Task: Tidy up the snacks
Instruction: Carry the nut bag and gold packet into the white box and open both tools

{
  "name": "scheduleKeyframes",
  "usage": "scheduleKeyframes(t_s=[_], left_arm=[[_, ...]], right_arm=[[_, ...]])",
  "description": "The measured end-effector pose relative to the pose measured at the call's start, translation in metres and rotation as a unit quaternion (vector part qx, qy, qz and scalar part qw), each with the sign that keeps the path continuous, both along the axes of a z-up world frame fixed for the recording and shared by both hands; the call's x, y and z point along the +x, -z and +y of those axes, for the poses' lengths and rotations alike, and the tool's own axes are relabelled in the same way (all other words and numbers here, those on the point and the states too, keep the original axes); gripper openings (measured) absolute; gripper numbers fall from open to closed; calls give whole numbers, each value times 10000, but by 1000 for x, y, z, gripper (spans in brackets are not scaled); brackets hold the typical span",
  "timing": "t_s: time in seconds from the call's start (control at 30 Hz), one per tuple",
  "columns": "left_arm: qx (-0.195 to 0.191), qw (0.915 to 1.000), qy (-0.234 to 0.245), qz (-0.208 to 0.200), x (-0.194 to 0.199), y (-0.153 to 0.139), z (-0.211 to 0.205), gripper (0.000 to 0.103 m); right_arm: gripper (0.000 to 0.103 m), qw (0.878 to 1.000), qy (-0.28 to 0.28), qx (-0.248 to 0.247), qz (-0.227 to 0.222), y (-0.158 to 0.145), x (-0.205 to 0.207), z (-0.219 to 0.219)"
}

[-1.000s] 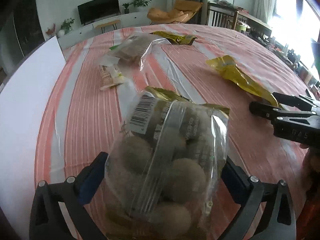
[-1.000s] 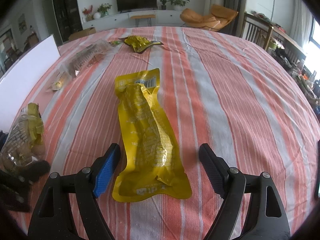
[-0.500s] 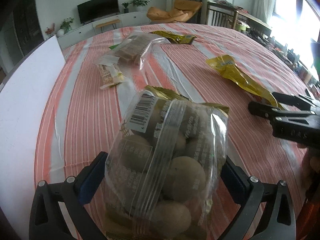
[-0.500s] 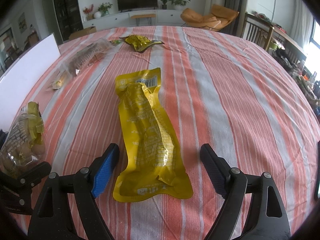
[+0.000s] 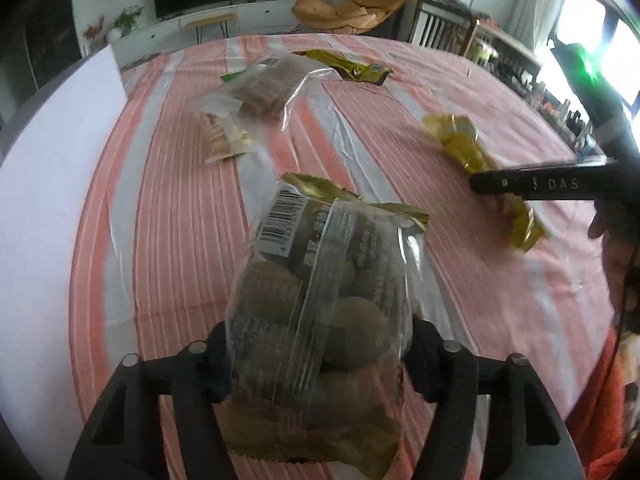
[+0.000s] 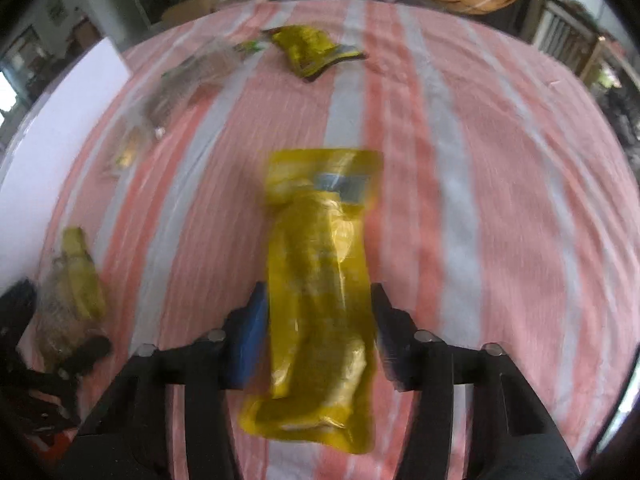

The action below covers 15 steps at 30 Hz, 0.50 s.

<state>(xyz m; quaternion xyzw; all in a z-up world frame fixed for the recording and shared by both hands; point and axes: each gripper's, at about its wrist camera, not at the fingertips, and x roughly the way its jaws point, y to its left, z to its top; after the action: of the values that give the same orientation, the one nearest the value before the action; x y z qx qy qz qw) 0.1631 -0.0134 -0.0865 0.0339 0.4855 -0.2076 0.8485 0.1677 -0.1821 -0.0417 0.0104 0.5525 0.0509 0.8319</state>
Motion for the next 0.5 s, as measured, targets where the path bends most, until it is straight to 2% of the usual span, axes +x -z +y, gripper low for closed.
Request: scheduleKeyframes(t_s=[0.1, 0.2, 0.27, 0.37, 0.43, 0.5], left_arm=[[-597, 9980, -175, -75, -14, -15, 19, 62], [-1415, 9885, -430, -313, -29, -51, 49, 62], [-1692, 9817, -610, -630, -37, -82, 73, 62], [-1727, 9734, -1008, -1119, -48, -124, 121, 63], [-1545, 9675, -1461, -1370, -56, -144, 163, 64], [-1226, 9619, -1925, -1503, -62, -152, 201, 65]], right_arm=[[47, 9977, 181, 649, 18, -4, -12, -8], [47, 9889, 314, 1444, -144, -22, -26, -8], [48, 9804, 236, 1940, -260, -41, -29, 5], [48, 9661, -221, 2514, -540, -88, -29, 55], [48, 9545, -683, 2826, -671, -119, -27, 102], [48, 9428, -1128, 3052, -720, -142, -27, 150]])
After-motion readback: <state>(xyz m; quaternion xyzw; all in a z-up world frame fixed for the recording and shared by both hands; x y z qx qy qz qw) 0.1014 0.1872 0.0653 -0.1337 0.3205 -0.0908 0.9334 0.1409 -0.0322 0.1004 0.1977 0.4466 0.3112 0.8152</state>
